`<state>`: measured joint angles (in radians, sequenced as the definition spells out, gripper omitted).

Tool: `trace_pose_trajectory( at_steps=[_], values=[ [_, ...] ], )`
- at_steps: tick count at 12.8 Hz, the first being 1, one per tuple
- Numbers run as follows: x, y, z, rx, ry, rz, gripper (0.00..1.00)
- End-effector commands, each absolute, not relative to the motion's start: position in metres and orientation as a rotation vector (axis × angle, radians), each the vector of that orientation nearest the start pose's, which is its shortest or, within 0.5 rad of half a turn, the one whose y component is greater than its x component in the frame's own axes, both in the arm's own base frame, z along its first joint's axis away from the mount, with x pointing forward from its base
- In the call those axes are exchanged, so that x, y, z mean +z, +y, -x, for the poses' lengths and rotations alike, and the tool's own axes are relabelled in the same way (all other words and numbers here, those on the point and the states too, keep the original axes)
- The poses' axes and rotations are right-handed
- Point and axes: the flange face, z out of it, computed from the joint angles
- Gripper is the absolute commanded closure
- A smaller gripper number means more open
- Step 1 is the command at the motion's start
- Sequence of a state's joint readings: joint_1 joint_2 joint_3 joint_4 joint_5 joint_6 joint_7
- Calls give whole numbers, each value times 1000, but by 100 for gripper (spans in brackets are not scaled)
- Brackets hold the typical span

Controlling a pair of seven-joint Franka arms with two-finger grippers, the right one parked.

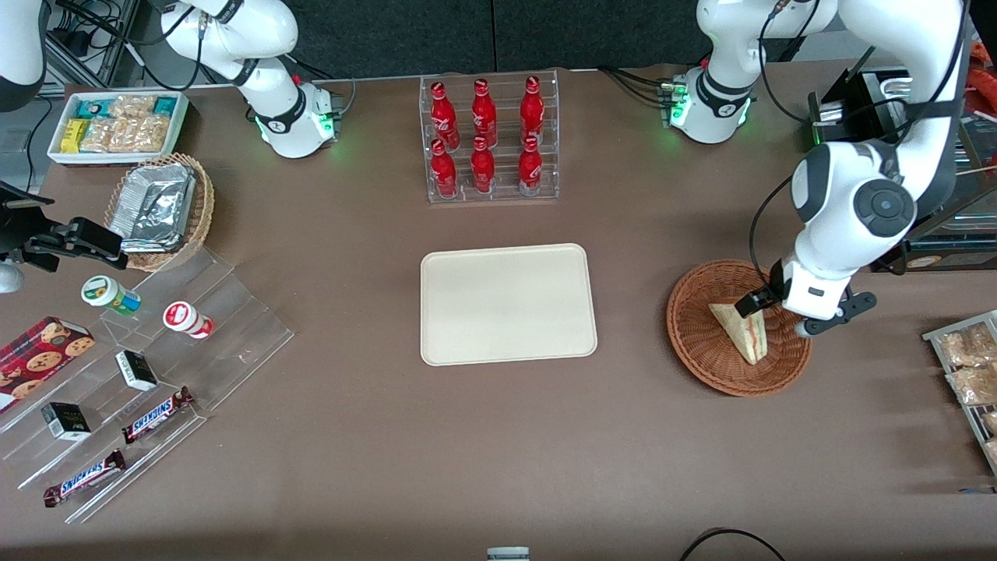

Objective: Place sandwich from basket to tray
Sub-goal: 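Lower the open left gripper over the sandwich in the wicker basket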

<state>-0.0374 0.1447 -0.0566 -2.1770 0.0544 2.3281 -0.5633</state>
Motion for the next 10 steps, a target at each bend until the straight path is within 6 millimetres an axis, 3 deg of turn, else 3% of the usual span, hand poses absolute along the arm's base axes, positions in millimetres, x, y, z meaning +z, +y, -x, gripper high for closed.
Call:
trace_pose_trajectory(
  at_steps=[1,5,6,7,8,9,10],
  values=[
    [301,-49,-550,-26,-715,3041,0],
    [260,-45,-547,-24,-731,3045,0],
    [254,-45,-546,-8,-732,3041,10],
    [252,-45,-545,1,-729,3040,42],
    [249,-45,-543,12,-729,3038,81],
    [249,-45,-543,19,-724,3036,100],
    [251,-44,-542,27,-724,3033,100]
  ],
)
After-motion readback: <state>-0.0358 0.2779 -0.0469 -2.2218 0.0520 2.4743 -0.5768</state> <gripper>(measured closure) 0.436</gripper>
